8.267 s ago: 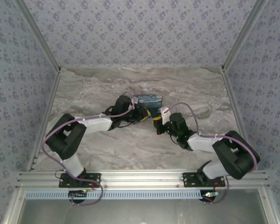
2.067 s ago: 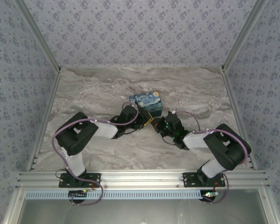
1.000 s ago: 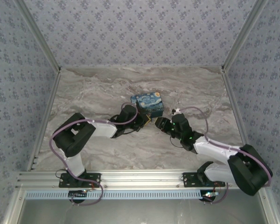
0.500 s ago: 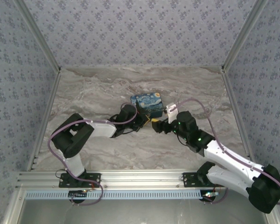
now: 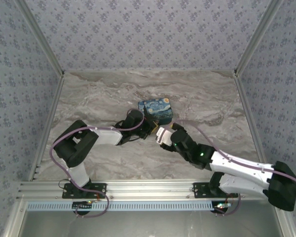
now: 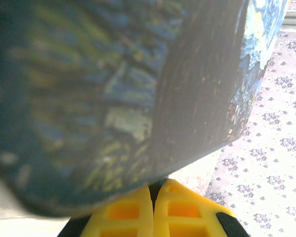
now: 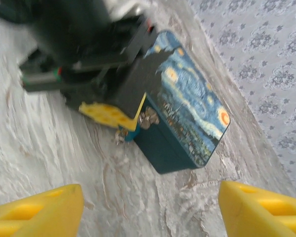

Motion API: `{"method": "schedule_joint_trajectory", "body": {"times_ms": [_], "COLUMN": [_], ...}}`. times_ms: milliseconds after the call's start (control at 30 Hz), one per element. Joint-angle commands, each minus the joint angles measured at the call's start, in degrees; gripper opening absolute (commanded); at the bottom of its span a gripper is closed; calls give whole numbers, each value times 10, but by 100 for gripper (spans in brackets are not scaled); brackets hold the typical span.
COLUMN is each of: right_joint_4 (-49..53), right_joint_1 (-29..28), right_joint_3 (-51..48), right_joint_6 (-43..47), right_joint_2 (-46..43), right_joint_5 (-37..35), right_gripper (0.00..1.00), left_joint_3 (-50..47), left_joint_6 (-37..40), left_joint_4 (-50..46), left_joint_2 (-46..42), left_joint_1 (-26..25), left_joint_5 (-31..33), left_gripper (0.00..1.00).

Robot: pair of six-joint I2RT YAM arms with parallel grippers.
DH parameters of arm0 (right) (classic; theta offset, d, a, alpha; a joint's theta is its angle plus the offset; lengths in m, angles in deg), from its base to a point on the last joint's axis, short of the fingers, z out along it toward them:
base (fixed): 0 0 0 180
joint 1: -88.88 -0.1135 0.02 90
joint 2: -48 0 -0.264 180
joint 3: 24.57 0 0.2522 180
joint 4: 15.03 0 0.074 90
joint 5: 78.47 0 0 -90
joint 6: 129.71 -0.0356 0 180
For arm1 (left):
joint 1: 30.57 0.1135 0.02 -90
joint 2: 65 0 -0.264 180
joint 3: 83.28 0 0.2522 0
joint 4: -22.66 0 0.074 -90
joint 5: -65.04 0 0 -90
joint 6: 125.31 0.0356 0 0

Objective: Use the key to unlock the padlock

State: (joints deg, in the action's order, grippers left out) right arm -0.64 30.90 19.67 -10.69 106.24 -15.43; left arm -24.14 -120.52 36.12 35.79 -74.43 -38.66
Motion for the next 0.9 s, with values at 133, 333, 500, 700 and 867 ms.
{"method": "schedule_joint_trajectory", "body": {"times_ms": [133,333,500,700,867], "right_joint_4": [-140,-224,-264,-286,-302], "right_joint_1": [-9,14,45,59,61], "right_joint_3": [-23,-19,-17,-17,-18], "right_joint_6": [68,74,75,79,76], "right_joint_2": [115,208,240,262,270], "right_joint_5": [-51,0,26,36,27], "right_gripper": [63,57,50,40,29], "left_joint_3": [13,13,12,13,13], "left_joint_6": [-27,-35,-38,-40,-41], "left_joint_4": [13,17,17,17,19], "left_joint_2": [-14,-13,-16,-15,-13], "left_joint_1": [4,5,6,7,8], "left_joint_5": [-17,-26,-29,-31,-32], "left_gripper": [0,0,0,0,0]}}
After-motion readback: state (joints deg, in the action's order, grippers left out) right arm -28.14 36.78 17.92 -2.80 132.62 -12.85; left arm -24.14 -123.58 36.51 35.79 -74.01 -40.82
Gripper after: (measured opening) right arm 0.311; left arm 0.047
